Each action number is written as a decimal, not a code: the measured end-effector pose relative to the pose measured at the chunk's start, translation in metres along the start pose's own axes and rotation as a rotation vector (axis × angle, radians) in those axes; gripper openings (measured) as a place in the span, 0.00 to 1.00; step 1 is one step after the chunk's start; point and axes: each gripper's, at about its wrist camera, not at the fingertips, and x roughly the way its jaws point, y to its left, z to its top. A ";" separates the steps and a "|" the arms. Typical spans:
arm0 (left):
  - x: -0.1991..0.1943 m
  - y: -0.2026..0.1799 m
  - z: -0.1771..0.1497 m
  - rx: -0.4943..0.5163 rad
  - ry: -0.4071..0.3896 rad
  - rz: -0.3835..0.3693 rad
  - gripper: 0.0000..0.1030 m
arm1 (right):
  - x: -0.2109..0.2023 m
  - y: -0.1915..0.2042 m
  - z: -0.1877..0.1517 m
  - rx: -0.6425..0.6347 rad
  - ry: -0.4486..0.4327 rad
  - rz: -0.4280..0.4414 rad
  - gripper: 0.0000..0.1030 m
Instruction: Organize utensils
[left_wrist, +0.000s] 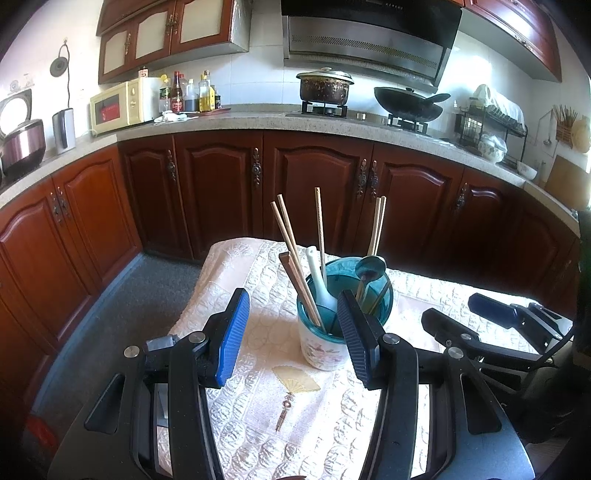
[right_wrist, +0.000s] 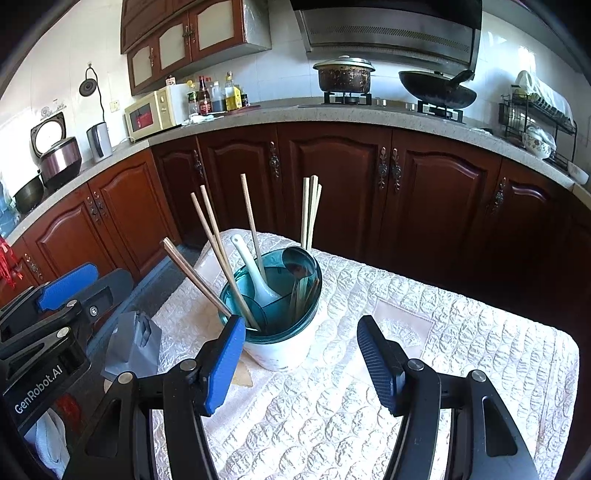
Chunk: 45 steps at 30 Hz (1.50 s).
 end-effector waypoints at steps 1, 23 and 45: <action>0.001 0.000 0.000 0.000 0.000 0.001 0.48 | 0.001 0.000 0.000 -0.002 0.001 -0.002 0.59; 0.001 -0.002 -0.003 0.009 0.001 0.007 0.48 | 0.008 0.002 -0.003 -0.012 0.020 0.002 0.59; 0.004 -0.001 -0.006 0.007 0.009 0.008 0.48 | 0.011 0.003 -0.006 -0.020 0.030 0.003 0.59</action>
